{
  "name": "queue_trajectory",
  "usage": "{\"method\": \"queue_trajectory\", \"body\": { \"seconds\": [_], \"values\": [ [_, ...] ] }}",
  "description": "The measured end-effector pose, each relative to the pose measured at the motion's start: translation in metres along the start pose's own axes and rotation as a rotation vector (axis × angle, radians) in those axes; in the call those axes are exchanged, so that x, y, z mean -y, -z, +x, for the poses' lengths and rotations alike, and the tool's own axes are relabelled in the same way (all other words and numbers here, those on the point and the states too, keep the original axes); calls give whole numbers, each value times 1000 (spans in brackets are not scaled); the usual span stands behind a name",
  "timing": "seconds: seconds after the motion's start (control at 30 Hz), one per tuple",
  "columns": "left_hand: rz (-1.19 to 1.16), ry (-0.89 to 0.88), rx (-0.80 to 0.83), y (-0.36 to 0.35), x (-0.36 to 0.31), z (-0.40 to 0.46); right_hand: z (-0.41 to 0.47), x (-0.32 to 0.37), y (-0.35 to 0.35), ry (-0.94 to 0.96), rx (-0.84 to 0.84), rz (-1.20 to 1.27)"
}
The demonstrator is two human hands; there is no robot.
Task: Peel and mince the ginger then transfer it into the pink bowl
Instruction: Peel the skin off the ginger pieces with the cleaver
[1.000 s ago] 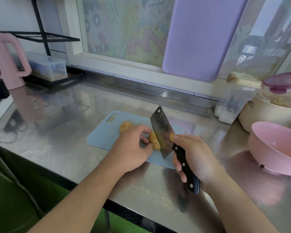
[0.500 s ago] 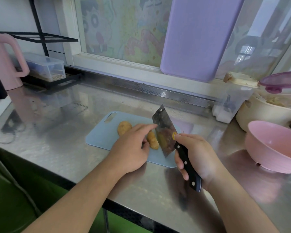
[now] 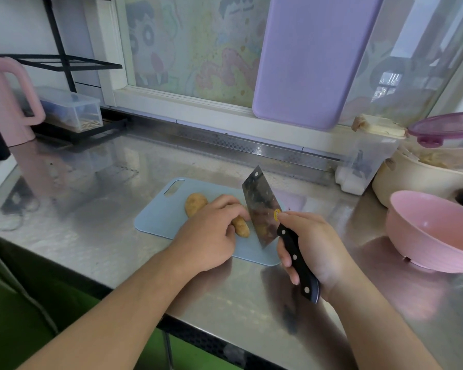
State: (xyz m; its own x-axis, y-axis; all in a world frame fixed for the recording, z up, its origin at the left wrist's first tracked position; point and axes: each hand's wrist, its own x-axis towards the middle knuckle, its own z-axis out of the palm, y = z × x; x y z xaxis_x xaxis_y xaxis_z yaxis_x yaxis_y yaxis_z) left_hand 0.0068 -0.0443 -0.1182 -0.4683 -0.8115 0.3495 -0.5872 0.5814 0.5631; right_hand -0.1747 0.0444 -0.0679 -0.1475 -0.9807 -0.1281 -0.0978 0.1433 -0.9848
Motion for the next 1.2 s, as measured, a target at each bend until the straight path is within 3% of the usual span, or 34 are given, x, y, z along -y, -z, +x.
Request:
{"method": "queue_trajectory", "body": {
  "seconds": [0.27, 0.57, 0.73, 1.2],
  "values": [
    [304, 68, 210, 26, -5, 21, 1, 1, 6, -4, -8, 36],
    [305, 181, 84, 27, -12, 10, 0, 1, 7, 30, 16, 33],
    [245, 228, 74, 25, -10, 10, 1, 3, 9, 27, 1, 44],
    [349, 258, 13, 23, -13, 6, 1, 4, 13, 27, -50, 68]
  ]
}}
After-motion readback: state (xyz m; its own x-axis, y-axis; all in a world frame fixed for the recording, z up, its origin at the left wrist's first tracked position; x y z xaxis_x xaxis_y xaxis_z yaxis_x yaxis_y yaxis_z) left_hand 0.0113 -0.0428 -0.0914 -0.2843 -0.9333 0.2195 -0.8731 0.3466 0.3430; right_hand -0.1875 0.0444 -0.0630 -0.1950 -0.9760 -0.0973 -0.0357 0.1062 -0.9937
